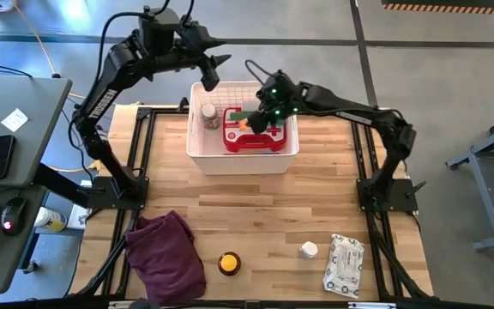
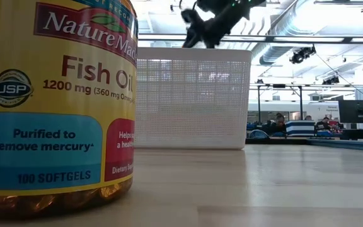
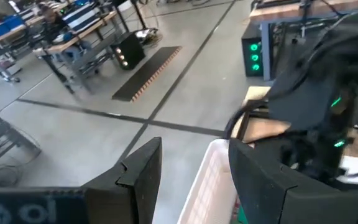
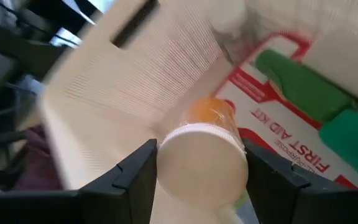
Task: Pick & place medical supplies in basket/bin
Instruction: Put the orange pill bottle into the white bin
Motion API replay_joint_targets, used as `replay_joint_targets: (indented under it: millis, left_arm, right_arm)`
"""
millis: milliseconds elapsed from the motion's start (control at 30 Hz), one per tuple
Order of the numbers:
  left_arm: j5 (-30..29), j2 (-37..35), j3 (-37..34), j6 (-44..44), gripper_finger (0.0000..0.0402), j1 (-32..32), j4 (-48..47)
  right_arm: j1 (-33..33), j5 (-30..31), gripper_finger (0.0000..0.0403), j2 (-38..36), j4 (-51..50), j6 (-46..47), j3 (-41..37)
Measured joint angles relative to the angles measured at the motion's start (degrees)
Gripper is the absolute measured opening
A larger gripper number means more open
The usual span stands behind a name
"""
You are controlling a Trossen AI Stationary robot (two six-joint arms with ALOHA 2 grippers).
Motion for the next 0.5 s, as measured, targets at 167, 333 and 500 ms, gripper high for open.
replay_joint_targets:
  millis: [167,333,500]
  left_arm:
    - [-1.00,-0.83,0.00,-0.36,0.0218,0.00,-1.91]
    - [-1.18,-0.84,-0.02,-1.11,0.0218,0.00,-3.52]
    - [-1.17,-0.84,-0.02,-1.14,0.0218,0.00,-4.21]
  right_arm:
    - [-0.22,1.45,0.0197,3.36,-1.93,-0.26,0.00]
    - [-1.39,4.27,0.0197,5.84,-2.96,-0.86,0.02]
    - [-3.45,5.01,0.0197,7.21,-5.19,-1.49,0.04]
